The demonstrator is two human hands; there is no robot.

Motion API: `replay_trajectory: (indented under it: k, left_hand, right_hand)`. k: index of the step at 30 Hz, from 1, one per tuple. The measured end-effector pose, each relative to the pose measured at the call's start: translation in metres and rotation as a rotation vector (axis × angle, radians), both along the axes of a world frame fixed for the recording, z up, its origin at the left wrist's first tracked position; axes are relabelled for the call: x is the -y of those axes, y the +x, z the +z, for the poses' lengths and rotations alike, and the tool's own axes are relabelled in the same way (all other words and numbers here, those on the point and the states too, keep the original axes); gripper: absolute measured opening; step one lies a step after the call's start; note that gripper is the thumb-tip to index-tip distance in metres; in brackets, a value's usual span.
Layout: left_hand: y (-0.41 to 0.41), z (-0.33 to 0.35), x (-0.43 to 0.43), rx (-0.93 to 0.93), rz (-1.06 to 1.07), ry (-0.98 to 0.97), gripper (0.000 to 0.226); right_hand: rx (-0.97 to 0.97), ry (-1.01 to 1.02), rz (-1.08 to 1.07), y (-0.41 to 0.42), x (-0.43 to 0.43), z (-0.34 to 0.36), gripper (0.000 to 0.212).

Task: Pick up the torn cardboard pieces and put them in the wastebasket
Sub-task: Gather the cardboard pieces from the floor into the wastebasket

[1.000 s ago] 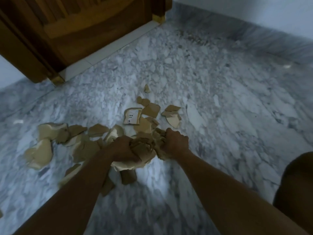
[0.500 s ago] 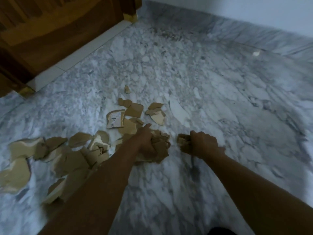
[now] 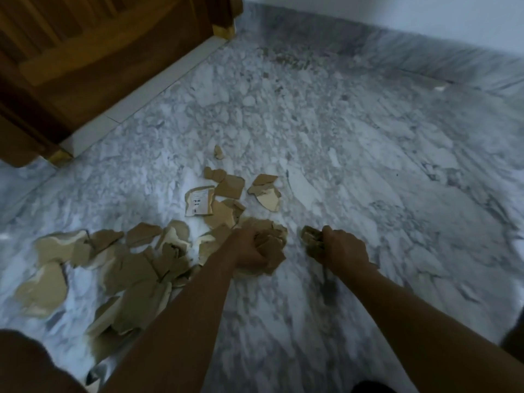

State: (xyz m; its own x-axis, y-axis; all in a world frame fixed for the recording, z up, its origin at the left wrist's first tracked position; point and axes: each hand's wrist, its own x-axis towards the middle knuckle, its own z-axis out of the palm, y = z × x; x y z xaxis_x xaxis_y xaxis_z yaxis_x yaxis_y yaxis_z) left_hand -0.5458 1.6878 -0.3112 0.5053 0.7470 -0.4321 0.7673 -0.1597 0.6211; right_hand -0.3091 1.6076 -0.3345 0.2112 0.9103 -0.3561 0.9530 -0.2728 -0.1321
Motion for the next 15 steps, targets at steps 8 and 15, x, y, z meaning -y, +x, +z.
replay_trajectory:
  k: [8, 15]
  left_hand:
    - [-0.071, 0.004, -0.016, 0.128, 0.349, -0.075, 0.087]
    - [-0.106, 0.033, 0.008, 0.092, 0.473, -0.133, 0.022]
  right_hand:
    - [-0.350, -0.076, -0.203, -0.005, -0.047, 0.036, 0.043]
    - [-0.373, -0.126, 0.092, -0.086, -0.091, 0.025, 0.048]
